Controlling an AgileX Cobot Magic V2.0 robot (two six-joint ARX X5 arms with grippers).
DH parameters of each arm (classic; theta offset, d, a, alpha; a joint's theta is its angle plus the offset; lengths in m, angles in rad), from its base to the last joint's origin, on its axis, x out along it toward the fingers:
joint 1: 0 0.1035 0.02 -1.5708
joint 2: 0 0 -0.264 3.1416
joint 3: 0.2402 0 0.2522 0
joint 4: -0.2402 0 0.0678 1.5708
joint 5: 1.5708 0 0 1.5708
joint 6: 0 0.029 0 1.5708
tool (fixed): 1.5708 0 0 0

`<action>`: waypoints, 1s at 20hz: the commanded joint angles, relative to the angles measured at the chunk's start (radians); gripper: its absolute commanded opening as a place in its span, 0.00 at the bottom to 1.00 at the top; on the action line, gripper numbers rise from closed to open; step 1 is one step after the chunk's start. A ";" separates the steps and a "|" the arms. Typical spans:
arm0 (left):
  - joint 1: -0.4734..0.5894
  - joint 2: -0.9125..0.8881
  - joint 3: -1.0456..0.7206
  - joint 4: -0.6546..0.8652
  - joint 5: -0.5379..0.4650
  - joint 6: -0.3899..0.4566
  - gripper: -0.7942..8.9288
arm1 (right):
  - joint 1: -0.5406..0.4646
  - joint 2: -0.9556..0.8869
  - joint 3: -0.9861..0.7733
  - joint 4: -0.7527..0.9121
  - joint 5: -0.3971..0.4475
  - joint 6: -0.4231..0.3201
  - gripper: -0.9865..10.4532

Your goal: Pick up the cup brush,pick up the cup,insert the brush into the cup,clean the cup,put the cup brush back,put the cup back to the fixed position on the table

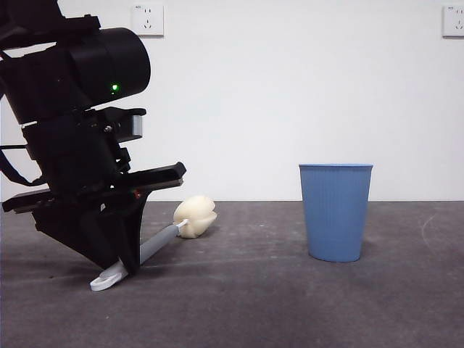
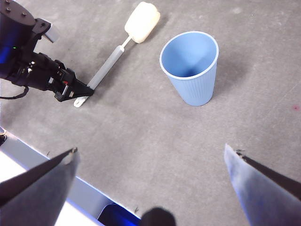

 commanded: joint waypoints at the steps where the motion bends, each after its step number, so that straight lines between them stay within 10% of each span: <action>1: -0.004 0.013 -0.010 -0.028 0.000 -0.002 0.08 | 0.002 -0.001 0.001 0.006 -0.002 0.010 0.55; 20: -0.004 -0.263 -0.004 -0.123 0.030 0.042 0.08 | 0.002 0.049 -0.001 0.001 -0.002 0.076 0.55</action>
